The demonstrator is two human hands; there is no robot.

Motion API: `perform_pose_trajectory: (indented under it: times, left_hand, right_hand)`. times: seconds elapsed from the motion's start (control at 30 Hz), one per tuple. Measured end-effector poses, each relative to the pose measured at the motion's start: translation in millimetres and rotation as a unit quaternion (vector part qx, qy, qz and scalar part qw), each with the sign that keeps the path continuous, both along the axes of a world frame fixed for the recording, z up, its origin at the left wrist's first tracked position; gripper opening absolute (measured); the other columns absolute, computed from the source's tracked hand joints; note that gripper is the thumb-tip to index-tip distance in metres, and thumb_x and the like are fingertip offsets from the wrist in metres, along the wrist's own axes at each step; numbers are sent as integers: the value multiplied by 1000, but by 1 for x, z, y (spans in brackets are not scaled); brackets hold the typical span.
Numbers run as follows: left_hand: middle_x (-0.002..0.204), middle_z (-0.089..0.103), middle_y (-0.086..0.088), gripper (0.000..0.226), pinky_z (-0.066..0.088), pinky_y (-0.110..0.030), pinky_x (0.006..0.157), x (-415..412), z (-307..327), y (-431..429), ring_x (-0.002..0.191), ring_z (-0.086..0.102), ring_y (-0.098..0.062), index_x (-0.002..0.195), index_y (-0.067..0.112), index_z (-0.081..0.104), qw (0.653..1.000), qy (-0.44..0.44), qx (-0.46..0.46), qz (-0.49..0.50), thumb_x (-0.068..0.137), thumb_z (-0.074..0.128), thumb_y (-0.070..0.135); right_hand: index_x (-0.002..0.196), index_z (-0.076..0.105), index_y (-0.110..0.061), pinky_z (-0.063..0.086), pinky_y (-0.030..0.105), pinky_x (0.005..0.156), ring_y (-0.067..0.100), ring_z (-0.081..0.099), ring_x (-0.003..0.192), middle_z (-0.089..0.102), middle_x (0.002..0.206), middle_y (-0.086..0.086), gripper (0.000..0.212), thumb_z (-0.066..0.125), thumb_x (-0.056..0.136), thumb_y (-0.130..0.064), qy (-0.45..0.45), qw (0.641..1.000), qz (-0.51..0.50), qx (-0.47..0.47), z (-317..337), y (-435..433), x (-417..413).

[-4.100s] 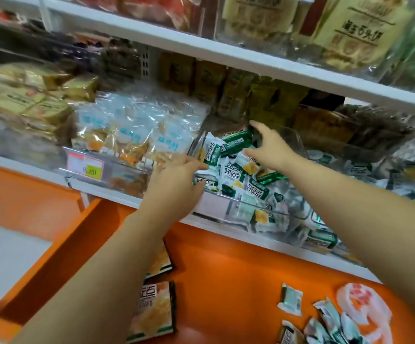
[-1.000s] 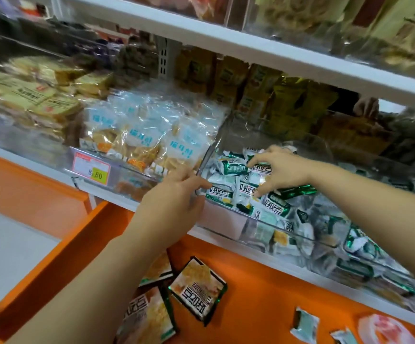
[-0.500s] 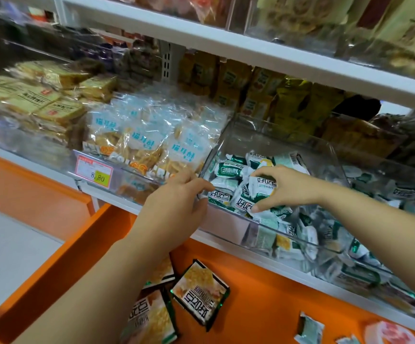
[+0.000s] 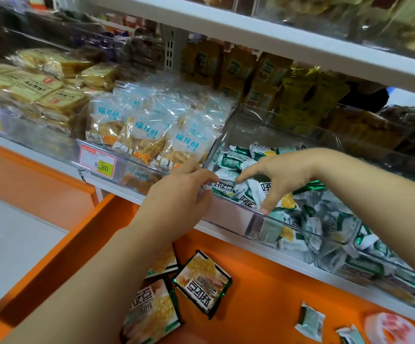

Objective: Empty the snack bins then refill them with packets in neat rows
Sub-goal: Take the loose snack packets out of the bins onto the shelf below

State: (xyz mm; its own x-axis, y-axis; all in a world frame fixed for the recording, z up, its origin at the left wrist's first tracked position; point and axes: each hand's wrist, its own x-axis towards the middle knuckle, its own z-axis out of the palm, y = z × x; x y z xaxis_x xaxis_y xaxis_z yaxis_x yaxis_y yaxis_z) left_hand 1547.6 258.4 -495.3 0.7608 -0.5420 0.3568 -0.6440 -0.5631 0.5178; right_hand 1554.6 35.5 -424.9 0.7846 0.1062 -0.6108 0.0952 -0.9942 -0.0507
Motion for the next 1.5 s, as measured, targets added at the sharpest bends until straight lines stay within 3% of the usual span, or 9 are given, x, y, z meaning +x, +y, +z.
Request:
perform_pose_trajectory:
  times: [0.17, 0.33, 0.67, 0.77, 0.83, 1.03, 1.17, 1.4, 1.5]
  left_hand:
    - [105, 46, 11, 28, 50, -32, 74, 0, 0, 1, 89, 45, -6, 122, 28, 60, 1000, -1, -5, 0, 95, 51, 24]
    - [109, 49, 9, 29, 52, -35, 78, -1, -1, 2, 91, 48, -7, 122, 27, 60, 1000, 3, -8, 2, 95, 52, 23]
    - [102, 45, 12, 30, 51, -36, 78, -3, -3, 3, 89, 47, -8, 124, 28, 59, 1000, 1, -15, -7, 95, 52, 23]
    - [105, 50, 10, 30, 53, -41, 77, -3, -2, 4, 89, 53, -11, 123, 28, 60, 1000, 3, -19, -10, 94, 53, 23]
    - [106, 52, 10, 30, 53, -40, 78, -3, -2, 3, 91, 53, -12, 123, 28, 60, 1000, 5, -19, -9, 94, 54, 22]
    - [112, 53, 8, 31, 52, -36, 79, -6, 0, 0, 97, 53, -12, 125, 28, 58, 1000, 1, -4, 4, 95, 53, 24]
    - [112, 54, 9, 31, 52, -36, 79, -3, 0, 0, 99, 53, -12, 125, 28, 59, 1000, -5, -10, 1, 95, 53, 25]
    - [98, 64, -3, 25, 46, -39, 65, -6, 6, -4, 81, 61, -29, 102, 15, 72, 992, -123, 15, -11, 81, 60, 14]
    - [114, 58, 2, 27, 50, -35, 79, -10, 17, -12, 95, 58, -18, 117, 20, 65, 998, -52, 0, -35, 91, 60, 17]
  right_hand:
    - [137, 38, -51, 43, 44, 104, 17, 26, 139, 20, 154, -14, 82, 81, 74, -21, 27, 999, 0, 34, 9, -1, -5]
    - [141, 31, -47, 38, 33, 101, 19, 37, 119, 32, 122, -3, 89, 82, 69, -37, 4, 997, 59, -42, -6, 5, -3]
    - [135, 47, -22, 31, 21, 95, 8, 41, 122, 40, 144, -4, 73, 81, 71, -33, -79, 996, 4, 36, -15, -11, -9]
    - [133, 48, -25, 33, 12, 72, -3, 43, 90, 42, 111, -18, 68, 80, 73, -33, -118, 992, 1, 51, -18, -14, -19]
    - [134, 44, -36, 30, 17, 61, 5, 42, 81, 33, 94, -12, 68, 77, 75, -31, -114, 992, 13, 47, -22, -9, -19]
    - [132, 43, -45, 34, 25, 62, 15, 42, 86, 30, 91, -8, 64, 74, 78, -29, -91, 994, 45, 31, -26, 3, -12]
    - [118, 57, -41, 46, 37, 78, 21, 52, 87, 34, 99, -4, 45, 73, 78, -31, -152, 986, 23, 58, -30, -1, -18]
    - [82, 60, -47, 41, 36, 94, 25, 47, 119, 42, 112, 2, 25, 80, 73, -35, -238, 959, -53, 145, -34, -11, -32]
    - [80, 61, -40, 36, 28, 92, 28, 43, 126, 41, 105, -5, 22, 80, 74, -30, -300, 936, -88, 163, -25, -15, -41]
